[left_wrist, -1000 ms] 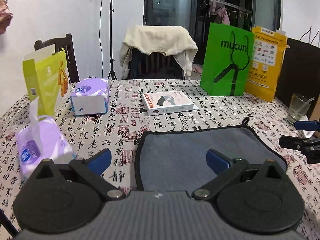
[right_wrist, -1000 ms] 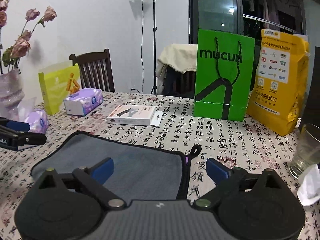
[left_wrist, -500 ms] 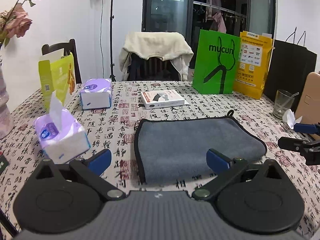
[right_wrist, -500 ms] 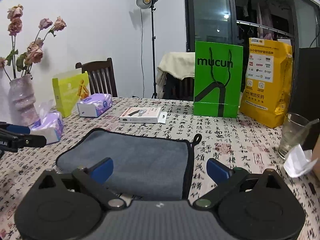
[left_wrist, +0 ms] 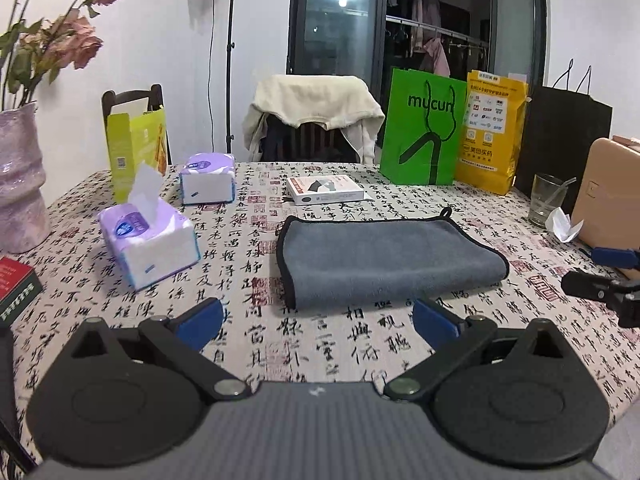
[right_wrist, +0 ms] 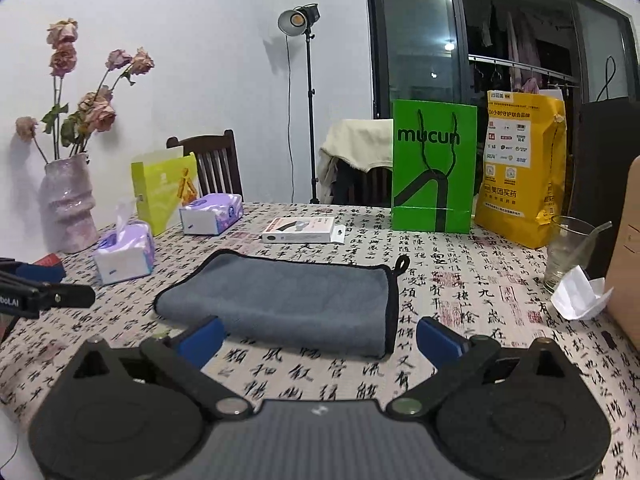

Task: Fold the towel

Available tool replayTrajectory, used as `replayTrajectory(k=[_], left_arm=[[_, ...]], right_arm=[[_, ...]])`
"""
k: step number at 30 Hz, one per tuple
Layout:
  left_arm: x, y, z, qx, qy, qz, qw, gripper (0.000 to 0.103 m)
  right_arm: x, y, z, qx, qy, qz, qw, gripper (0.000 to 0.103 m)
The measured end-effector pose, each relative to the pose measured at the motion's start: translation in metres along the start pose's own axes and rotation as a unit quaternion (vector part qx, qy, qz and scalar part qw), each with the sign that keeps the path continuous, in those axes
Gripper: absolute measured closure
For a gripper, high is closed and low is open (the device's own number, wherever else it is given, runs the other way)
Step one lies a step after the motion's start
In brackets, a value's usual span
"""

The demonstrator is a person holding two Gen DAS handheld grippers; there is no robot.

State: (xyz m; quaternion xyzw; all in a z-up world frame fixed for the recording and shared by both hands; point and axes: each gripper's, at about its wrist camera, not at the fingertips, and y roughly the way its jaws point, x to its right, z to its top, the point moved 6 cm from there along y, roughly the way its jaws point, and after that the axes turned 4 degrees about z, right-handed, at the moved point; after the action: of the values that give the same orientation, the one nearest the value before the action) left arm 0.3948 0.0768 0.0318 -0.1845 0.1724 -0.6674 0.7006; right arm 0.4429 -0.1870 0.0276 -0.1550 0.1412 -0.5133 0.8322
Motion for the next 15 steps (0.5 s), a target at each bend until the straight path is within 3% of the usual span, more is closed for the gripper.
replayTrajectory(k=[15], left_arm=[[0.001, -0.058, -0.061, 0.0, -0.009, 0.007, 0.9999, 0.0]], right_arm=[[-0.029, -0.062, -0.054, 0.002, 0.0, -0.004, 1.0, 0.0]])
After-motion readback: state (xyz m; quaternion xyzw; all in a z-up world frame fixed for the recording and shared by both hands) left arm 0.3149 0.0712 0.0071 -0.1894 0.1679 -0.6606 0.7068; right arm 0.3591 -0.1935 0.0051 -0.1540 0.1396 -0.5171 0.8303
